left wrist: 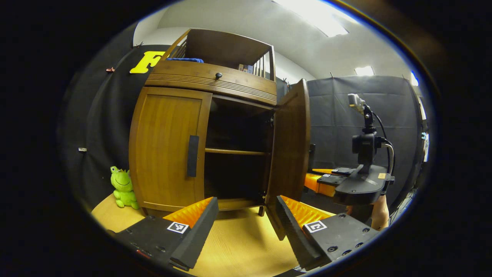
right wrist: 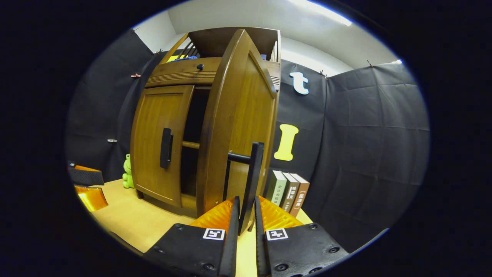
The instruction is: Open the right door of the double-door shoe cabinet with the right hand, and open the left door with the left hand.
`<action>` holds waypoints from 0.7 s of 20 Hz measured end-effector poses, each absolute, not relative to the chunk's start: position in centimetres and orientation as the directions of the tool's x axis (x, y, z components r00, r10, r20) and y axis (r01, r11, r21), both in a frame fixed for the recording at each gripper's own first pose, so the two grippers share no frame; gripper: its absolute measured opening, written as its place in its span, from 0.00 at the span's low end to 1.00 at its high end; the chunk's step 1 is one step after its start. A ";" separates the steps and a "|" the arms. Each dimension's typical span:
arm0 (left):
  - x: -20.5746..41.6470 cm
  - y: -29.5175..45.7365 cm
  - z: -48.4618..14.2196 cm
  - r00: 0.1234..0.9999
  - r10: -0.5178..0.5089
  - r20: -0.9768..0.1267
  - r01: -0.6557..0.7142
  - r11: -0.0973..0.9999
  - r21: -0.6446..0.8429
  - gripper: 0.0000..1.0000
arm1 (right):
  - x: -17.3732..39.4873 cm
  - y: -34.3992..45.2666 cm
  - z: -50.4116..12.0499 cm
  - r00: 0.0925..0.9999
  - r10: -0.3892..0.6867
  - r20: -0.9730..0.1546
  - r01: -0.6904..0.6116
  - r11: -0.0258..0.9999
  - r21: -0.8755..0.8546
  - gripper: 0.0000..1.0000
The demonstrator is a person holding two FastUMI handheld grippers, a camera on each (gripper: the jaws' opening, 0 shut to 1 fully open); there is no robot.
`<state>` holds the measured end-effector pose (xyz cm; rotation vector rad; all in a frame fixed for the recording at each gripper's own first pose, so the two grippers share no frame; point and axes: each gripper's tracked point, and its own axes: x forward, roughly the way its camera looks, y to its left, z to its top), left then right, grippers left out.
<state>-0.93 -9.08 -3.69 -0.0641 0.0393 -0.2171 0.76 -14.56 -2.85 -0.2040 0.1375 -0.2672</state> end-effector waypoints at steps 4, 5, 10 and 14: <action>-0.2 -9.1 -4.5 0.981 -0.189 -0.050 0.185 0.980 -0.067 0.94 | -1.0 -17.1 -2.2 0.943 -0.321 -0.089 0.297 0.932 -0.207 0.19; 0.1 -9.3 -4.6 0.980 -0.189 -0.054 0.185 0.980 -0.072 0.94 | -1.3 -17.5 -2.1 0.944 -0.318 -0.092 0.298 0.937 -0.185 0.17; 0.6 -9.7 -4.3 0.983 -0.176 -0.044 0.171 0.980 -0.097 0.94 | -2.3 -20.1 -2.0 0.937 -0.333 -0.104 0.316 0.937 -0.149 0.19; 1.4 -9.7 -4.6 0.983 -0.173 -0.057 0.165 0.979 -0.123 0.94 | -4.5 -22.6 -0.9 0.914 -0.402 -0.054 0.383 0.899 -0.213 0.19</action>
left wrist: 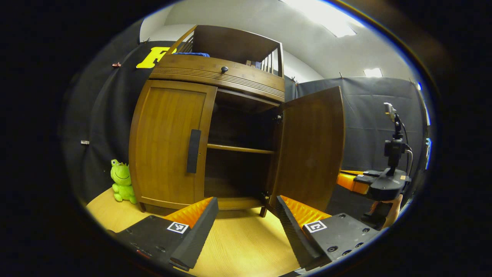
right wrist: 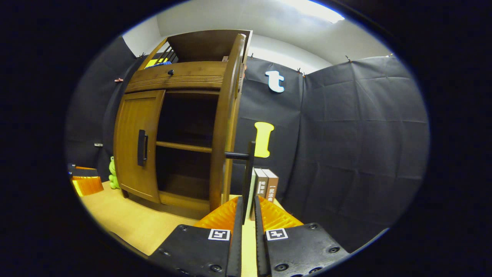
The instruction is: Open the right door of the double-door shoe cabinet with the right hand, and open the left door with the left hand.
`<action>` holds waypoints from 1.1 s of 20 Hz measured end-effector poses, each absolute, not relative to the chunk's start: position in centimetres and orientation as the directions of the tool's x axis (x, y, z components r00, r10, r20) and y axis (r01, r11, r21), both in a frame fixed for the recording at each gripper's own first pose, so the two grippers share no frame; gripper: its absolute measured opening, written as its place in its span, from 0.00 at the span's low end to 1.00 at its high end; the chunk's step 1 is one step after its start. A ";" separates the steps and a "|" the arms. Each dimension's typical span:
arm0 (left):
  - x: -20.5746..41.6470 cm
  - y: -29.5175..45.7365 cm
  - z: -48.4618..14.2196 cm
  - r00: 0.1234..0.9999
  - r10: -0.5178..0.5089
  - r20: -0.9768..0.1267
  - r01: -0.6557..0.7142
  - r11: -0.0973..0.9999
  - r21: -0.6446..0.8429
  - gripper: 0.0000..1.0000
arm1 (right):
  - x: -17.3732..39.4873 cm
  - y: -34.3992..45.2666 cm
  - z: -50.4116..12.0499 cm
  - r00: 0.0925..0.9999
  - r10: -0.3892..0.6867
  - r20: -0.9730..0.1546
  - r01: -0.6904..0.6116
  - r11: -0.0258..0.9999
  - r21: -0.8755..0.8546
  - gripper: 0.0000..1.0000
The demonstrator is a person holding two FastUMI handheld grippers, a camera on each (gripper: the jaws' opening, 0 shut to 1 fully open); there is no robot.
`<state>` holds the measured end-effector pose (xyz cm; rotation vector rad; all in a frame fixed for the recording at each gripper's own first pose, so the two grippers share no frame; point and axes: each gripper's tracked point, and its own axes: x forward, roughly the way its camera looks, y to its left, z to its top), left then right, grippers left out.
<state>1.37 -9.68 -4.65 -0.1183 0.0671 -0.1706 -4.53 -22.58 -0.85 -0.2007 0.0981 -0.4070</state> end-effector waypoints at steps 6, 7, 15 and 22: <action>3.4 -8.2 -4.4 0.990 -0.134 -0.051 0.126 0.983 -0.135 0.94 | -6.8 -22.9 -0.9 0.910 -0.409 -0.066 0.393 0.902 -0.179 0.22; 3.9 -7.7 -3.8 0.991 -0.129 -0.023 0.125 0.983 -0.136 0.94 | -7.0 -22.3 -0.7 0.914 -0.400 -0.060 0.385 0.906 -0.177 0.28; 12.0 -3.3 -1.9 0.999 -0.031 0.034 0.034 0.995 -0.093 0.93 | -9.2 -19.8 2.0 0.917 -0.390 0.087 0.399 0.900 -0.173 0.93; 20.8 2.5 -2.2 0.986 0.142 0.091 -0.143 0.990 0.009 0.93 | -9.4 -23.2 2.9 0.874 -0.448 0.188 0.484 0.839 -0.249 0.94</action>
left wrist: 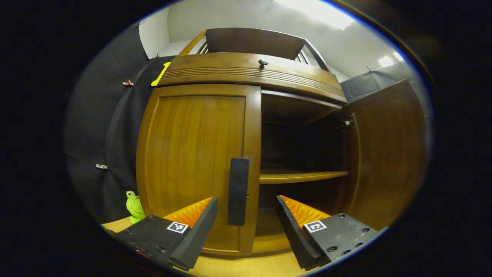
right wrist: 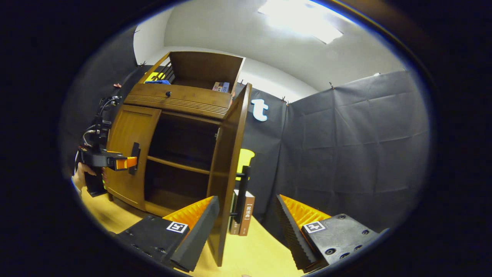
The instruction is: Open the right door of the double-door shoe cabinet with the right hand, and open the left door with the left hand.
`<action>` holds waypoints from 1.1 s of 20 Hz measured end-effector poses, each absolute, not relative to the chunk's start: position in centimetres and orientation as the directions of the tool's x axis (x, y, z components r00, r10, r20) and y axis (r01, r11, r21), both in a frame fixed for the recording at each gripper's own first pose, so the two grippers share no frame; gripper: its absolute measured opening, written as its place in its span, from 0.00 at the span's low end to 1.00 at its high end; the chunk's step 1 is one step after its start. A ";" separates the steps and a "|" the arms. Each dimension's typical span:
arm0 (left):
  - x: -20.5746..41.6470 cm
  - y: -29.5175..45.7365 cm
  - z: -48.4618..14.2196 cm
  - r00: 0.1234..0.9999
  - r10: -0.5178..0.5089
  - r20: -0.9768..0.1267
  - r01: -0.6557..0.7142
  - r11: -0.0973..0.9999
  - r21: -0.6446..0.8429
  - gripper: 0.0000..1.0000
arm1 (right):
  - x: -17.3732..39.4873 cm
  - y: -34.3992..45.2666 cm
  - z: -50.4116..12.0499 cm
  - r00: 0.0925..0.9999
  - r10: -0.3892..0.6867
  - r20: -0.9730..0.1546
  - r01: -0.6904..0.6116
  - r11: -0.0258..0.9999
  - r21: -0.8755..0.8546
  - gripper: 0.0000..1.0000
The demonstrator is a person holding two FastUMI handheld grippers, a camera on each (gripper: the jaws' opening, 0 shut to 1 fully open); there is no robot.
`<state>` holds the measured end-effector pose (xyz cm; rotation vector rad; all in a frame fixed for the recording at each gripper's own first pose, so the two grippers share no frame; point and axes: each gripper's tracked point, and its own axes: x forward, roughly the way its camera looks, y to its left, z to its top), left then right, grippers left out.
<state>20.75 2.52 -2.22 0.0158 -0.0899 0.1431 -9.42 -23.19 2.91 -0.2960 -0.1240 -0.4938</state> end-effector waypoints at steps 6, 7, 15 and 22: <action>24.3 4.6 -4.0 0.976 0.208 0.068 -0.211 0.977 0.041 0.87 | -8.9 -25.0 2.3 0.860 -0.467 0.207 0.507 0.828 -0.238 0.93; 24.9 4.6 -4.2 0.977 0.206 0.060 -0.208 0.977 0.034 0.87 | -8.9 -25.2 2.0 0.858 -0.472 0.201 0.510 0.827 -0.237 0.93; 25.6 4.2 -5.1 0.969 0.233 0.079 -0.240 0.965 0.103 0.42 | -9.2 -26.8 -0.4 0.851 -0.511 0.121 0.526 0.830 -0.188 0.94; 24.7 4.0 -5.0 0.983 0.182 0.020 -0.183 0.982 0.049 0.32 | -11.2 -26.8 -0.8 0.848 -0.525 0.076 0.531 0.837 -0.134 0.93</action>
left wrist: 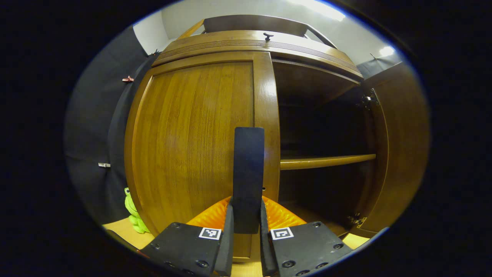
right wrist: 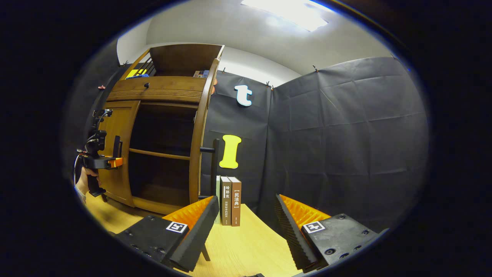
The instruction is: Open the right door of the double-door shoe cabinet with the right hand, and open the left door with the left hand.
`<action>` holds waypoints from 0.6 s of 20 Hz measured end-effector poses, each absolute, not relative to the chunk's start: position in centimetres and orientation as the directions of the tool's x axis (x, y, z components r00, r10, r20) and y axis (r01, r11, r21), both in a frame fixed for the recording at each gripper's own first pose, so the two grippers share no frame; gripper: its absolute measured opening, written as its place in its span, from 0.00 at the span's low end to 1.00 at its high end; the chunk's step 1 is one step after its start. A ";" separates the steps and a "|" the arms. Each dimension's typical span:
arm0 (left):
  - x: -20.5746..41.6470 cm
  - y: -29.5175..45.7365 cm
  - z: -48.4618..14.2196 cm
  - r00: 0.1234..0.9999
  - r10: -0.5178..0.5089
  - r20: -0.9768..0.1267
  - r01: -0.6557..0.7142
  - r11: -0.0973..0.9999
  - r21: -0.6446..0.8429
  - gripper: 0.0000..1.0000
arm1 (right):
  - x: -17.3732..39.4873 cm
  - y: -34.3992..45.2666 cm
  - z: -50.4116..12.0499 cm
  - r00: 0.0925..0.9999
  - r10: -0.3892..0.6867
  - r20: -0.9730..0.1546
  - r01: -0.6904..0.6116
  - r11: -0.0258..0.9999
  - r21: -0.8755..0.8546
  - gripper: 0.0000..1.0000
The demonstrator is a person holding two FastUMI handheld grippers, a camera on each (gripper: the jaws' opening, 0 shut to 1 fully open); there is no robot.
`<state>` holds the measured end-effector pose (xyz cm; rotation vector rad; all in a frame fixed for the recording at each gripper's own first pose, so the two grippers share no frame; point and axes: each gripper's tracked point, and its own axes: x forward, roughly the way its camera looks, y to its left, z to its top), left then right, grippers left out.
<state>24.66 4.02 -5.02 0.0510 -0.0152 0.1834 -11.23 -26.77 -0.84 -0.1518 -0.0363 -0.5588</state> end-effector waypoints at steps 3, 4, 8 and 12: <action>22.7 3.9 -5.3 0.988 0.153 0.000 -0.153 0.988 0.030 0.32 | -12.3 -26.2 -0.7 0.843 -0.534 0.064 0.538 0.834 -0.123 0.93; 21.9 3.9 -5.3 0.990 0.143 -0.003 -0.143 0.989 0.021 0.32 | -12.6 -25.9 -0.6 0.841 -0.537 0.063 0.541 0.832 -0.122 0.93; 19.5 4.1 -5.0 0.993 0.116 -0.004 -0.116 0.993 0.034 0.32 | -13.7 -24.2 -0.2 0.845 -0.531 0.059 0.535 0.839 -0.101 0.93; 16.7 4.5 -4.8 0.998 0.060 -0.016 -0.061 0.998 -0.010 0.32 | -14.4 -22.7 -0.3 0.848 -0.527 0.052 0.529 0.841 -0.114 0.93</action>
